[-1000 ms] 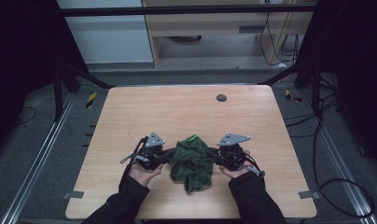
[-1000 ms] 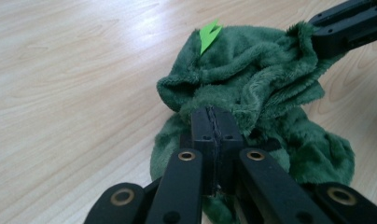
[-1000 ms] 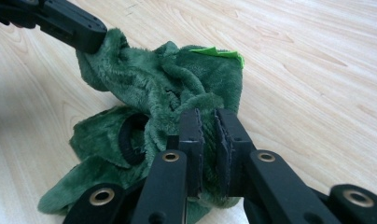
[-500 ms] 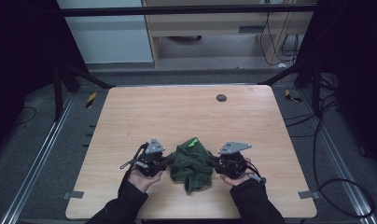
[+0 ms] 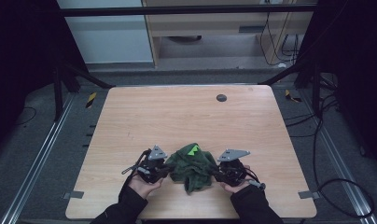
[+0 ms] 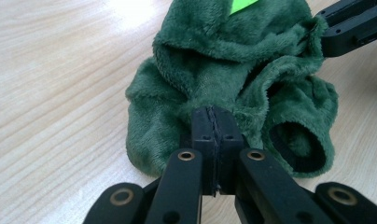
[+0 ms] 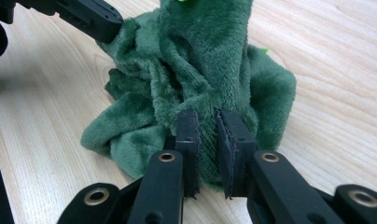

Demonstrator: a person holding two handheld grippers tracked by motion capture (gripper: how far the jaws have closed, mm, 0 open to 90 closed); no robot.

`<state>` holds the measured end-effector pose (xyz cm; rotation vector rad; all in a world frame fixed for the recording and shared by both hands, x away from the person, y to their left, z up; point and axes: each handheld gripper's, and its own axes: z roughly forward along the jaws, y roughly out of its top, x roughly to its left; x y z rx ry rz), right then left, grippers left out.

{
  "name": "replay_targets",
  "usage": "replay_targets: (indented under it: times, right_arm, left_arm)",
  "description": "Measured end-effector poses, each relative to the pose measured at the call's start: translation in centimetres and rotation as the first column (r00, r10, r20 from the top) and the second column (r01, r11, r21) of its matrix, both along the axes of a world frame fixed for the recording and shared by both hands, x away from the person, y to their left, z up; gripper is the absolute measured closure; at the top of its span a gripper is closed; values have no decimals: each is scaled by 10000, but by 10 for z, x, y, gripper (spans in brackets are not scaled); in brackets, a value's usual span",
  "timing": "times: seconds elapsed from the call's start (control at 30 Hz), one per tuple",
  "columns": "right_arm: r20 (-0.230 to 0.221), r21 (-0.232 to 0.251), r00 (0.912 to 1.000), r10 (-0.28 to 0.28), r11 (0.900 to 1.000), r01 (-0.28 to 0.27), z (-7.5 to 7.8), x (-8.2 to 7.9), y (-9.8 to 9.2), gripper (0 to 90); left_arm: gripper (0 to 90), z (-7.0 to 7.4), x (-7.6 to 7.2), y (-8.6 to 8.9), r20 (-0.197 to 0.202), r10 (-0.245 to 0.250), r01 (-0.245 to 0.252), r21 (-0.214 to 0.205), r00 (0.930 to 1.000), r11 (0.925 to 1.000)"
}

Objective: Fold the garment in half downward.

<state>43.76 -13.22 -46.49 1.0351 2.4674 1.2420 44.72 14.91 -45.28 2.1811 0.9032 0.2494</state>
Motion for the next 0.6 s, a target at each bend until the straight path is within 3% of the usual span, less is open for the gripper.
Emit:
replay_targets:
  times: [0.6]
  right_arm:
    - [-422,-501,9990,-117,9987,96,-17,-3,3,780]
  left_arm:
    - [888,-13,-7,-6,-314,-186,201,464,9993,9987]
